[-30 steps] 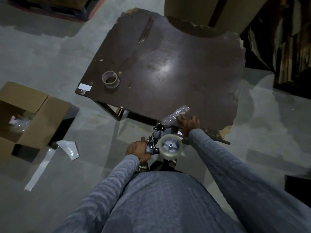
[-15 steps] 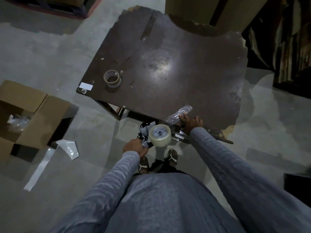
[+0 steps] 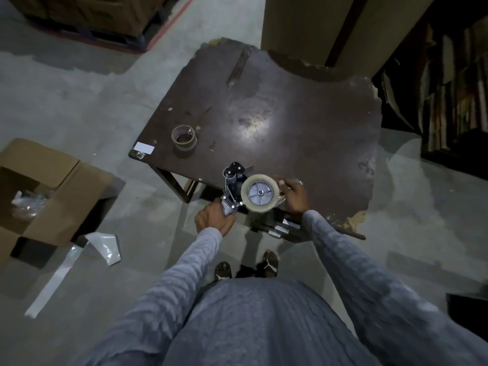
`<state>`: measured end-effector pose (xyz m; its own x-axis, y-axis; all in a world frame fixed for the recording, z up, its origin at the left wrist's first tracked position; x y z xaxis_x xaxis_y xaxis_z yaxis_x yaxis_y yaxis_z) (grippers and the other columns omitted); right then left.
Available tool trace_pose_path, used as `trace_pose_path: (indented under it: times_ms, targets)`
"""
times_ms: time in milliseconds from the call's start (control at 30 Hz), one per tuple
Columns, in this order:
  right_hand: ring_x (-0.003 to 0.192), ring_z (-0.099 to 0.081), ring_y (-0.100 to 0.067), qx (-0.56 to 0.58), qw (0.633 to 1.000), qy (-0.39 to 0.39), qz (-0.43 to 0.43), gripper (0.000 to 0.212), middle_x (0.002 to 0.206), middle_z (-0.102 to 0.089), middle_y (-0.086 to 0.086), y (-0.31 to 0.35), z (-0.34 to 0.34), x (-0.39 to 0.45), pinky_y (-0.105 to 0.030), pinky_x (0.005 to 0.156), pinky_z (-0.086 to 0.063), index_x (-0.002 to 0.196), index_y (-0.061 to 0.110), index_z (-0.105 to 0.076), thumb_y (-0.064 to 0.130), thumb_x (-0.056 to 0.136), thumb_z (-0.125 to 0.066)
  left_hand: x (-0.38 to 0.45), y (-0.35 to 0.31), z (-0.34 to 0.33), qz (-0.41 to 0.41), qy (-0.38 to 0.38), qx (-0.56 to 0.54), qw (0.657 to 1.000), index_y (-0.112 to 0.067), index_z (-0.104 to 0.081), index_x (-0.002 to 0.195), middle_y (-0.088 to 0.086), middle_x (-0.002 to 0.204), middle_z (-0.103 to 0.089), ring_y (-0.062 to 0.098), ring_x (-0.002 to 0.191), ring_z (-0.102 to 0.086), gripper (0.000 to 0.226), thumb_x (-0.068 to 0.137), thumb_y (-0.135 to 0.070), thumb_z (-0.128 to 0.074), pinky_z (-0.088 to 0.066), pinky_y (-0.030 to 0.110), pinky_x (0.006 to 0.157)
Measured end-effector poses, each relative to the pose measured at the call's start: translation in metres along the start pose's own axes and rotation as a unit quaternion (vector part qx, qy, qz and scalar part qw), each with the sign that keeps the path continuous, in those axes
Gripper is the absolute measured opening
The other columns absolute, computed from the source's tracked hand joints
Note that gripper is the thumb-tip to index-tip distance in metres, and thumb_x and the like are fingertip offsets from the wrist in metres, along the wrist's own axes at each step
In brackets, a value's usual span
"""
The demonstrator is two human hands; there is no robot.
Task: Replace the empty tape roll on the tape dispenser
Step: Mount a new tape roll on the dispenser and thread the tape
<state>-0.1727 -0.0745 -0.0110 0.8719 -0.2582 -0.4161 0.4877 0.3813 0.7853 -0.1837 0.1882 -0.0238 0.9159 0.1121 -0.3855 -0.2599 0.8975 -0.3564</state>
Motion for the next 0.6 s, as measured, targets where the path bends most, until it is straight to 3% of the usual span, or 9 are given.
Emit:
trace_pose_path:
  times_ms: [100, 167, 267, 333, 433, 533, 600]
  targets:
    - [0.118, -0.064, -0.022, 0.148, 0.989, -0.001, 0.03, 0.036, 0.129, -0.069, -0.003, 0.028, 0.001, -0.003, -0.029, 0.099, -0.054, 0.136, 0.012, -0.063, 0.023, 0.105, -0.051, 0.012, -0.014, 0.02, 0.02, -0.024, -0.065, 0.997, -0.02, -0.067, 0.106, 0.013, 0.108, -0.074, 0.038, 0.101, -0.07, 0.037, 0.073, -0.038, -0.066, -0.053, 0.035, 0.082]
    - [0.124, -0.061, -0.023, 0.203, 0.978, 0.015, 0.052, 0.043, 0.137, -0.065, -0.006, 0.045, 0.001, -0.002, -0.033, 0.102, -0.053, 0.143, 0.014, -0.057, 0.014, 0.1, -0.059, 0.02, -0.024, 0.032, 0.025, -0.033, -0.111, 0.993, -0.019, -0.069, 0.102, 0.012, 0.108, -0.075, 0.036, 0.102, -0.07, 0.038, 0.071, -0.041, -0.071, -0.052, 0.034, 0.081]
    - [0.117, -0.064, -0.004, 0.216, 0.971, 0.046, 0.09, 0.076, 0.134, -0.065, 0.004, 0.069, 0.002, 0.0, -0.02, 0.089, -0.057, 0.142, 0.028, -0.055, -0.009, 0.079, -0.073, 0.033, -0.038, 0.044, 0.029, -0.026, -0.164, 0.986, -0.017, -0.071, 0.099, 0.012, 0.106, -0.075, 0.037, 0.102, -0.069, 0.041, 0.068, -0.044, -0.074, -0.046, 0.03, 0.077]
    - [0.12, -0.062, -0.005, 0.207, 0.972, 0.042, 0.108, 0.096, 0.137, -0.062, 0.004, 0.078, 0.007, 0.004, -0.029, 0.093, -0.058, 0.139, 0.036, -0.051, -0.023, 0.066, -0.074, 0.041, -0.046, 0.051, 0.031, -0.021, -0.204, 0.978, -0.015, -0.071, 0.097, 0.014, 0.107, -0.075, 0.04, 0.104, -0.068, 0.041, 0.067, -0.043, -0.075, -0.045, 0.03, 0.077]
    - [0.137, -0.051, -0.026, 0.213, 0.968, -0.006, 0.131, 0.105, 0.151, -0.048, -0.009, 0.086, 0.023, 0.005, -0.051, 0.107, -0.051, 0.144, 0.029, -0.046, -0.029, 0.061, -0.072, 0.052, -0.062, 0.06, 0.007, -0.012, -0.244, 0.97, -0.015, -0.072, 0.095, 0.014, 0.108, -0.075, 0.04, 0.104, -0.067, 0.039, 0.064, -0.039, -0.079, -0.047, 0.031, 0.079]
    - [0.139, -0.048, -0.031, 0.176, 0.971, -0.055, 0.153, 0.102, 0.146, -0.046, -0.002, 0.091, 0.041, 0.005, -0.056, 0.11, -0.047, 0.136, 0.038, -0.046, -0.023, 0.061, -0.079, 0.062, -0.08, 0.064, -0.017, 0.017, -0.265, 0.964, -0.02, -0.07, 0.083, 0.01, 0.096, -0.075, 0.036, 0.098, -0.069, 0.028, 0.062, -0.034, -0.083, -0.054, 0.033, 0.082]
    - [0.14, -0.047, -0.03, 0.134, 0.976, -0.071, 0.157, 0.102, 0.145, -0.047, 0.0, 0.091, 0.052, 0.008, -0.055, 0.113, -0.044, 0.146, 0.027, -0.043, -0.013, 0.063, -0.085, 0.067, -0.091, 0.067, -0.029, 0.024, -0.269, 0.963, -0.022, -0.065, 0.074, 0.006, 0.085, -0.072, 0.033, 0.093, -0.07, 0.026, 0.062, -0.032, -0.084, -0.054, 0.033, 0.079]
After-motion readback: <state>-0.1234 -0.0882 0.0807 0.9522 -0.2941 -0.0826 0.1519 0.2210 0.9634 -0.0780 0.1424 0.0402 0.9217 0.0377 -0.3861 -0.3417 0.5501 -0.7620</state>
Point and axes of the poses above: each hand's wrist, its own x-axis towards the middle knuckle, its own z-axis out of the back of the hand, y = z × x, the point moved 9 cm from there along x, towards the middle knuckle
